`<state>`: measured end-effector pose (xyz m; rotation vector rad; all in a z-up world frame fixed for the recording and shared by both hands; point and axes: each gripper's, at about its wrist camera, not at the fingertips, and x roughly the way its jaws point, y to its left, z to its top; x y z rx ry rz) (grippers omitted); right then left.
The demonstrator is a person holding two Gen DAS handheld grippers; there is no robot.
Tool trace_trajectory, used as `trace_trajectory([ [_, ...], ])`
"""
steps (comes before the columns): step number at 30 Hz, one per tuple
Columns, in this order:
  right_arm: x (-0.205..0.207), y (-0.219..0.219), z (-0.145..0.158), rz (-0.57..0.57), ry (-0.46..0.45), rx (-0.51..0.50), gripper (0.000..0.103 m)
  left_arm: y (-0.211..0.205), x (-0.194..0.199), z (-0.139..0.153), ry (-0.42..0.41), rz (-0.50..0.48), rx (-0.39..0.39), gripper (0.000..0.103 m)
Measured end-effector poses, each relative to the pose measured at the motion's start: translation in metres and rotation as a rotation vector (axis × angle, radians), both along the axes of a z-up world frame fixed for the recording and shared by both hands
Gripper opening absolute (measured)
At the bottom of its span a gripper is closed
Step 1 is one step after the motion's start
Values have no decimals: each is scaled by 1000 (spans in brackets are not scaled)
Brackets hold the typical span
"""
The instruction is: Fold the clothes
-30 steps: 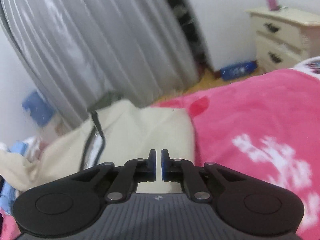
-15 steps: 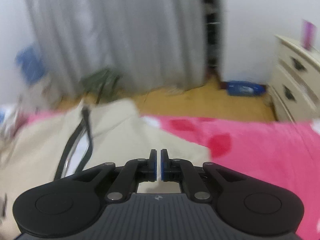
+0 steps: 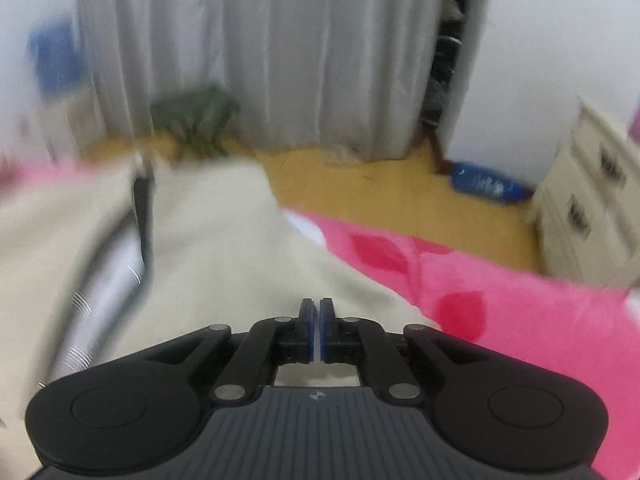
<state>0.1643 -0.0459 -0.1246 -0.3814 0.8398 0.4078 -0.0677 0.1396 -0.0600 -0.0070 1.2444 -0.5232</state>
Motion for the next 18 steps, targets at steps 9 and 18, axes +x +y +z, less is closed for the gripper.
trace_trajectory([
  [9,-65,-30,68,78,-40,300,5,39,-33,26,-15,-54,40,36],
  [18,-212,45,25,709,318,252,6,34,-27,32,-76,-40,-24,36],
])
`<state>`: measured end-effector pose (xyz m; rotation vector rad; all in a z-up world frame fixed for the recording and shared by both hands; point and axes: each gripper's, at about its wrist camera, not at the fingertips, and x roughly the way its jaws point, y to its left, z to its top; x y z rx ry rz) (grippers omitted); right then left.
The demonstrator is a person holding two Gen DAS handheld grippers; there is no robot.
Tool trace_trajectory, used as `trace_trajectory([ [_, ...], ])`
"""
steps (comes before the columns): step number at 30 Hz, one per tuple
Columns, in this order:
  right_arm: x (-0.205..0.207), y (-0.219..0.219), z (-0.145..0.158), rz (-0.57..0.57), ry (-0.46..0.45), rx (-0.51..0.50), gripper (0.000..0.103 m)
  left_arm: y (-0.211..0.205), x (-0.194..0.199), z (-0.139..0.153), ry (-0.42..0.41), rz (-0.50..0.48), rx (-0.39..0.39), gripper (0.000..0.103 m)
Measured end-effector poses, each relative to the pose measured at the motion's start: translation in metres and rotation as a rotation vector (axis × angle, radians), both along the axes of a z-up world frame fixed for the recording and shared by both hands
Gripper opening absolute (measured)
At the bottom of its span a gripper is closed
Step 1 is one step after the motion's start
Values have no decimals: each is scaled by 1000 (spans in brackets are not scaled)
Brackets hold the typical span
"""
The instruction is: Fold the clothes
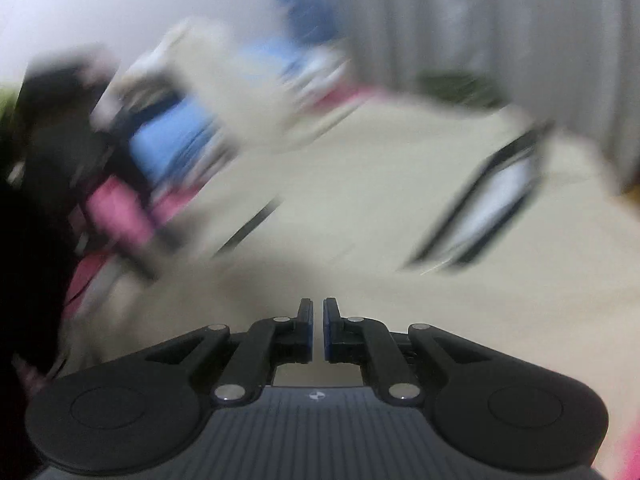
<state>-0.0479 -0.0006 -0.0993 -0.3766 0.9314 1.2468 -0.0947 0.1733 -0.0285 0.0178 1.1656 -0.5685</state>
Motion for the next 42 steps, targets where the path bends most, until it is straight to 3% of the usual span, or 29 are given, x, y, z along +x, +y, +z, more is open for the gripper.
trace_trajectory([
  [2,-27,18,-32,44,-64,-84,10,-13,2,-11,-2,-18,28,36],
  [3,-43,20,-37,57,-155,-70,10,-18,2,-21,7,-32,80,36],
  [5,-58,20,-30,74,-228,-81,10,-25,0,-34,2,-65,144,35],
  [7,-59,20,-15,47,-207,-88,11,-21,0,-28,3,-75,137,36],
  [9,-59,13,-4,-10,-171,-28,11,-14,6,-23,17,-37,103,36],
  [11,-62,11,-13,-47,-145,-49,10,-7,13,-21,43,3,61,39],
  [14,-72,9,-27,-75,-181,-71,8,-9,22,-25,82,18,77,40],
  [16,-70,11,-9,-114,-222,-65,7,-10,26,-21,68,23,76,40],
  [18,-56,1,9,-233,-276,-1,7,-8,27,-12,25,36,46,40],
  [21,-18,-23,10,-450,-278,1,9,-12,32,-11,0,53,37,41],
  [24,15,-46,-25,-592,-162,-87,10,-23,35,-24,-1,50,81,41],
  [25,20,-56,-31,-618,-126,-72,9,-25,34,-29,-2,46,98,41],
  [27,22,-67,-19,-658,-91,-30,7,-25,31,-29,-15,48,106,41],
  [32,27,-122,32,-831,-173,59,10,-15,36,-31,17,101,61,41],
  [34,22,-133,28,-840,-222,-25,10,-14,37,-33,23,108,51,41],
  [36,26,-140,4,-856,-198,-132,7,-15,38,-34,25,107,52,41],
  [39,23,-153,-27,-839,-201,-168,3,-13,38,-32,30,115,47,41],
  [42,22,-151,1,-839,-228,-173,4,-11,37,-31,26,132,67,41],
])
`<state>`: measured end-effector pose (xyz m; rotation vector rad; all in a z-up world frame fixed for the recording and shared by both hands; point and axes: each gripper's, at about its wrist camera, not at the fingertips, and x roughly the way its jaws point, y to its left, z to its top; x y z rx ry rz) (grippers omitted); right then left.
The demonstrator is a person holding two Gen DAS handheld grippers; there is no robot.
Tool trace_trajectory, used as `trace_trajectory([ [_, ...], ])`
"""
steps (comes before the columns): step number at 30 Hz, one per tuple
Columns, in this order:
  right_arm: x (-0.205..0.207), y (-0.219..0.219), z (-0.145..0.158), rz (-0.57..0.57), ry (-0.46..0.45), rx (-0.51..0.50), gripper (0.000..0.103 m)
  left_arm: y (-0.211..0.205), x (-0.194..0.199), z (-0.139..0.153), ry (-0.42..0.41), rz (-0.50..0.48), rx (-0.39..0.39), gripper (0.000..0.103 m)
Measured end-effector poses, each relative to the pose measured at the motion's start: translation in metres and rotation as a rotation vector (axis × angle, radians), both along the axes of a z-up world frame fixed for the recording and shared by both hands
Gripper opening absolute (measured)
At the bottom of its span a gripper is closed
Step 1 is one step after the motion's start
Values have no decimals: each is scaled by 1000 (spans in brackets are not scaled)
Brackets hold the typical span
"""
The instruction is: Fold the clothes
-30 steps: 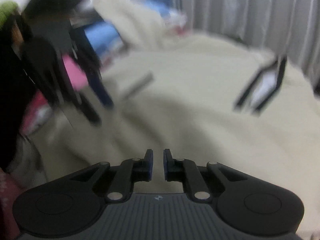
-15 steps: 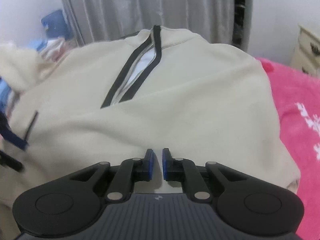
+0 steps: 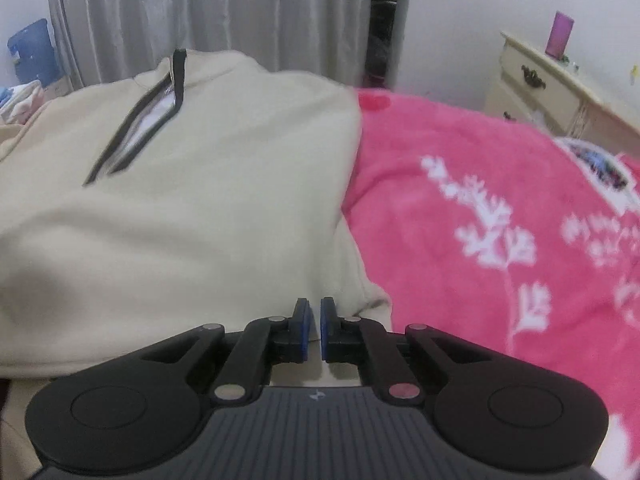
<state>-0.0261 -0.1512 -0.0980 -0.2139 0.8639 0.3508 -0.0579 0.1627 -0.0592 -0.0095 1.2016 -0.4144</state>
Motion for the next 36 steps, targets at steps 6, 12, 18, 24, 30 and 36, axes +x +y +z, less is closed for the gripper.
trace_trajectory([
  [6,-4,-7,16,-23,-77,-10,5,6,5,-1,8,36,2,42],
  [12,11,-35,-19,-169,37,45,6,5,7,16,-50,55,7,42],
  [18,4,-9,27,-61,-140,18,9,-16,17,25,-91,16,-48,42],
  [24,16,10,10,-25,-107,25,9,-44,17,17,-105,-47,-7,42],
  [30,9,3,-21,-32,-48,-58,2,-40,16,4,-72,-21,0,42],
  [36,17,-21,6,-29,-35,94,13,-38,17,5,-64,-12,-11,42],
])
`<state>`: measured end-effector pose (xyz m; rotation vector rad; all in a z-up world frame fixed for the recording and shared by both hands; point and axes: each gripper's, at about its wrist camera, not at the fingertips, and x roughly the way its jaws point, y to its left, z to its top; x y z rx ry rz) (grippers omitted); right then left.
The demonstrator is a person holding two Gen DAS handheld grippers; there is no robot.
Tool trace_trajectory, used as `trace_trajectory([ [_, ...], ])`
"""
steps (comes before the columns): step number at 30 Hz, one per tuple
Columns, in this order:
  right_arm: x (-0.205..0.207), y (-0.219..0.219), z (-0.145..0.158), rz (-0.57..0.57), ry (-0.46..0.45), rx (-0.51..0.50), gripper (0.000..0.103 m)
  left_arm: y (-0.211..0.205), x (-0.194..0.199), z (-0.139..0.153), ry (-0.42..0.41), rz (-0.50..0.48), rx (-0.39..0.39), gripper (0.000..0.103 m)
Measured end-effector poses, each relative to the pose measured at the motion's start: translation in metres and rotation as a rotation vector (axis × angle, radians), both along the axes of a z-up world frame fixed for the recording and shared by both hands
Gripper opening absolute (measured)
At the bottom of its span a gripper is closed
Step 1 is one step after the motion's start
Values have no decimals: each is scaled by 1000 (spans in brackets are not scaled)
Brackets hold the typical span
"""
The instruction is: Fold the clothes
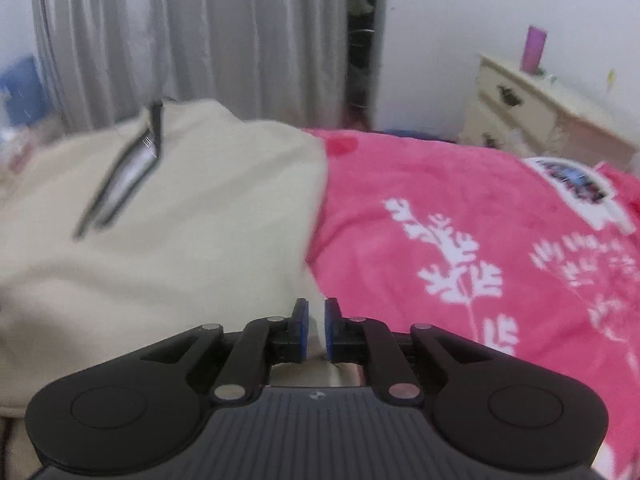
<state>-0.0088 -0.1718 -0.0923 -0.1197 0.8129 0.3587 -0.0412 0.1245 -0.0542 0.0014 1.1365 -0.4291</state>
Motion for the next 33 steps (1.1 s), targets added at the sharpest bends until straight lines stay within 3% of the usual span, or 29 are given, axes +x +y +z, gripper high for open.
trace_trajectory([
  [2,8,-2,-1,32,15,18,34,0,-1,0,1,-3,2,42],
  [4,17,-1,-11,60,44,15,42,0,-2,0,1,-5,4,42],
  [7,27,-6,-27,54,113,59,41,-1,-2,1,1,-5,7,42],
  [8,28,-11,-28,36,127,95,23,-1,-2,1,1,-5,7,42],
  [9,28,-17,-25,4,139,140,17,-2,-3,1,1,-4,7,42],
  [13,23,-44,-19,-142,169,331,15,-3,0,-1,8,-7,4,43],
  [17,26,-49,-43,-196,192,338,14,-4,-1,-1,6,-11,7,43],
  [19,24,-44,-41,-183,156,288,18,-4,-2,-1,3,-12,10,43],
  [22,16,-30,-27,-146,74,135,36,-2,-4,0,0,-9,10,43],
  [25,9,-17,-9,-126,-26,-7,32,-2,-3,-1,-1,-8,8,43],
  [27,7,-8,1,-88,-91,-67,21,-3,-2,-2,0,-7,5,43],
  [30,10,8,9,-5,-131,-58,18,-5,-1,-1,-1,-9,1,43],
  [33,12,31,-9,123,-122,-114,16,-6,-2,0,-5,-6,1,43],
])
